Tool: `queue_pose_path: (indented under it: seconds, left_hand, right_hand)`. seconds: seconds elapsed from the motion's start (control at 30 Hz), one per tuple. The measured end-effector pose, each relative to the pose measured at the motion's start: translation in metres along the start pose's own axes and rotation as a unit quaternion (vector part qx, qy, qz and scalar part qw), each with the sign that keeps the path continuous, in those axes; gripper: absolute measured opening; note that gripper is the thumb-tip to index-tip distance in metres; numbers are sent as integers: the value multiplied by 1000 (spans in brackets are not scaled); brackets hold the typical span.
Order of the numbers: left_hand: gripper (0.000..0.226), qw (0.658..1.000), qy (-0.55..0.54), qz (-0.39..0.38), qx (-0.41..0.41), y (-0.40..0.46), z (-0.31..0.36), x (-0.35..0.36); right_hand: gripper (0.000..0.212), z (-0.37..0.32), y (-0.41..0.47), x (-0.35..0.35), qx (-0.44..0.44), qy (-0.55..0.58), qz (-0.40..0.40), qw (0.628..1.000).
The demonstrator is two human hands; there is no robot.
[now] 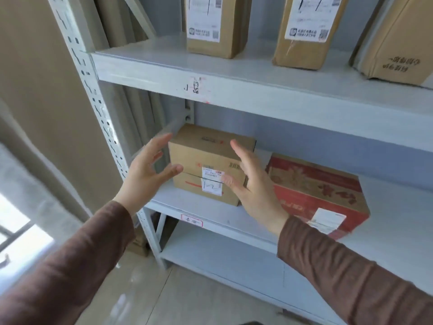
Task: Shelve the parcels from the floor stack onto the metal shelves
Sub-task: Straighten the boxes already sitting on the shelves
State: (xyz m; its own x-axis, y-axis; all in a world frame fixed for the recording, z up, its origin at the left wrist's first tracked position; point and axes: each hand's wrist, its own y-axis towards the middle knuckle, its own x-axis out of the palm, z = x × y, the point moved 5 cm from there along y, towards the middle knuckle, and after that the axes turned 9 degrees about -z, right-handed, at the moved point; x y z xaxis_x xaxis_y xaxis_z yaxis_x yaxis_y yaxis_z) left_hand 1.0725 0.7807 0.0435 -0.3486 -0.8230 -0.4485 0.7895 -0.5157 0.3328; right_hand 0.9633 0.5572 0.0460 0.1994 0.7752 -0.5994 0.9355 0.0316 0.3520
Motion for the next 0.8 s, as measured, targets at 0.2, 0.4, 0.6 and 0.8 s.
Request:
queue_pose_path:
  seconds: [0.2,0.4,0.6,0.8]
  left_hand:
    - [92,983,-51,-25,-175,5,-112,37]
    - [115,965,-60,-27,-253,34,-181,66]
    - [85,966,-86,-4,-243,67,-216,76]
    - [51,969,-64,14,-240,86,-228,86]
  right_hand:
    - [94,100,-23,39,185,98,28,977]
    - [105,162,-11,66,346,111,44,931]
    - [100,200,13,68,385,139,86,908]
    - [61,236,32,73,352,155,88,919]
